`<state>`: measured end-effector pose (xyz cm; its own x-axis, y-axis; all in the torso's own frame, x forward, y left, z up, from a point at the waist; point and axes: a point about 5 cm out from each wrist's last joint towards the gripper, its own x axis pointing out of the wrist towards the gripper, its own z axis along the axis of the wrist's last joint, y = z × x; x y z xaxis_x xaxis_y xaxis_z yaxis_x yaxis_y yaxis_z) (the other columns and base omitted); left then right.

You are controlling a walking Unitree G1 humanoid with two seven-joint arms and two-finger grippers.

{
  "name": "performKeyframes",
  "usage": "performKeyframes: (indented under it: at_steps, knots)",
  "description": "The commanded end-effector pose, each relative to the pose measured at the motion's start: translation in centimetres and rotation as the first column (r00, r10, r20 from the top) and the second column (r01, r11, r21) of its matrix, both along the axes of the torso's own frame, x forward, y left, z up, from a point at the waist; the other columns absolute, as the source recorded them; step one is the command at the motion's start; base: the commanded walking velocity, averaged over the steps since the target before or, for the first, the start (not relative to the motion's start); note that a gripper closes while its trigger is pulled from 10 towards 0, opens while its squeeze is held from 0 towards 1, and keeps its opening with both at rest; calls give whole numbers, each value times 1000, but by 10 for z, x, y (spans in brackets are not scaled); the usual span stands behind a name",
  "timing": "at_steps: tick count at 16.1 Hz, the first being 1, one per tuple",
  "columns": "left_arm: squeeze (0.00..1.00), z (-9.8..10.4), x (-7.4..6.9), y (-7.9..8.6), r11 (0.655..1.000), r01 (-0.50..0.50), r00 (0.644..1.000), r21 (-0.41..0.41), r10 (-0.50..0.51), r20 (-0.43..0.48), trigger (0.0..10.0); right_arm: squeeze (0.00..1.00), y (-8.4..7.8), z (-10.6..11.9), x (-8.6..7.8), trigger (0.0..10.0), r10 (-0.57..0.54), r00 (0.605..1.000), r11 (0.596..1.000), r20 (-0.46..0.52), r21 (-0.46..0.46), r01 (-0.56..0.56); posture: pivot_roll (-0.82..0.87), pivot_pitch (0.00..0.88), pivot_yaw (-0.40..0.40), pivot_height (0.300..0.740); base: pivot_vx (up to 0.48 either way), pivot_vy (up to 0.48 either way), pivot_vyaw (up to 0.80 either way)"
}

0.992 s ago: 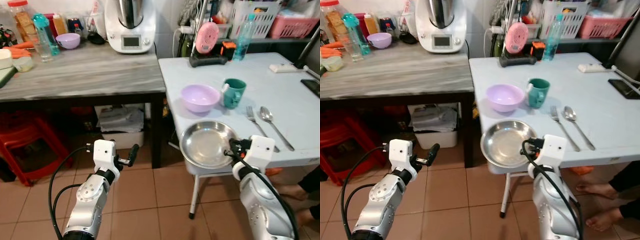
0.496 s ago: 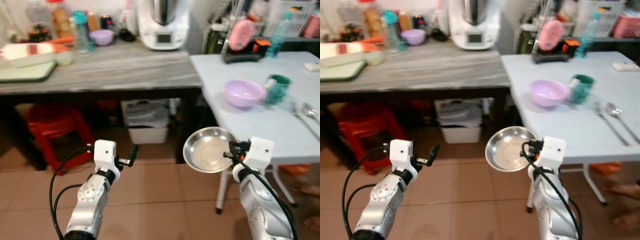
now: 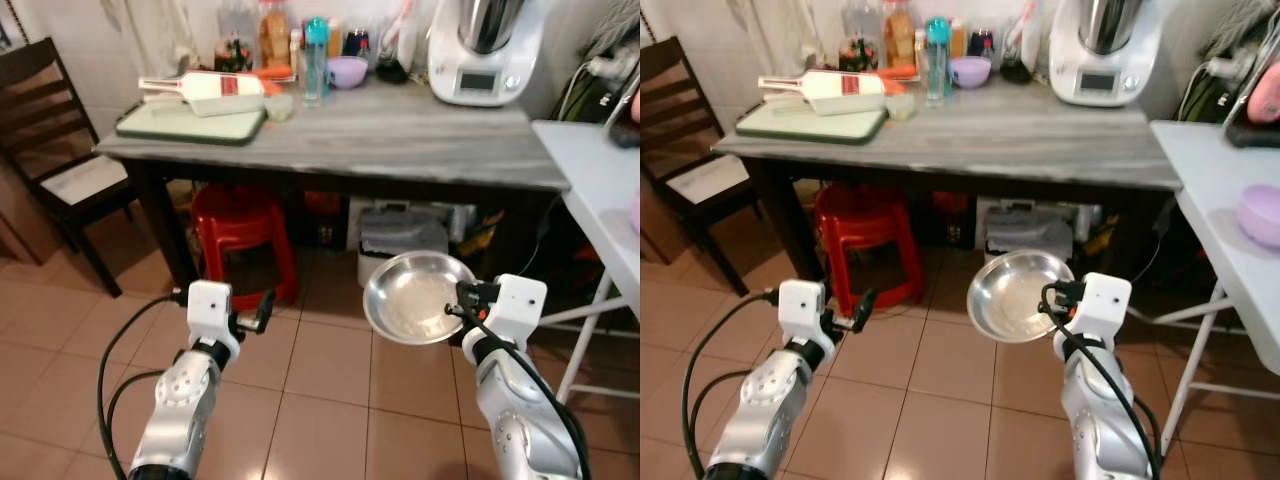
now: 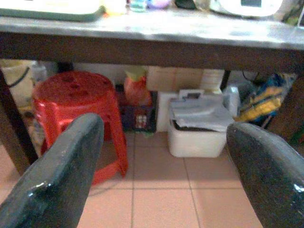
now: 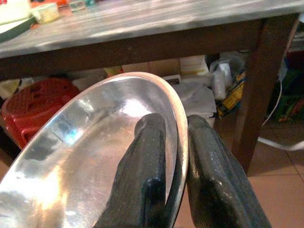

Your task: Setting the table

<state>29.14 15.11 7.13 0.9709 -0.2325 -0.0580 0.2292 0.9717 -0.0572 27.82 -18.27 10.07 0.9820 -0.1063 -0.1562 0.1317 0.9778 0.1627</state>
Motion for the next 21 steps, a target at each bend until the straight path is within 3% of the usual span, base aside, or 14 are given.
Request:
performKeyframes:
  at_steps: [1, 4, 7, 9, 18, 21]
  knots:
    - [0, 5, 1, 4, 1000, -2, 1000, 14, 2, 27, 10000, 0, 1, 9, 2, 10000, 0, 999, 1000, 37, -10, 0, -46, 0, -8, 740, 0, 0, 0]
    - [0, 10, 0, -1, 997, 59, 998, -42, -57, 41, 10000, 0, 0, 10, 1, 10000, -4, 999, 1000, 46, -15, 4, -48, 0, -8, 740, 0, 0, 0]
    - [0, 10, 0, -3, 997, 68, 997, -47, -65, 45, 10000, 0, 0, 10, 1, 10000, -7, 999, 1000, 45, -11, 7, -48, 0, -8, 740, 86, 0, -444]
    - [0, 10, -1, -4, 996, 77, 996, -52, -75, 43, 10000, 0, 0, 10, 1, 10000, -8, 999, 1000, 48, -13, 8, -50, 0, -6, 740, 287, 0, -697]
    - [0, 32, 0, -11, 994, 75, 992, -82, -66, 106, 10000, 0, 0, 40, 2, 10000, 6, 989, 996, 149, -92, 8, -61, 0, -5, 740, 417, 0, 0]
    - [0, 29, -3, -12, 993, 83, 993, -81, -75, 96, 10000, 0, -4, 39, 1, 10000, -7, 990, 995, 141, -94, 21, -61, 0, -5, 740, 350, 0, 0]
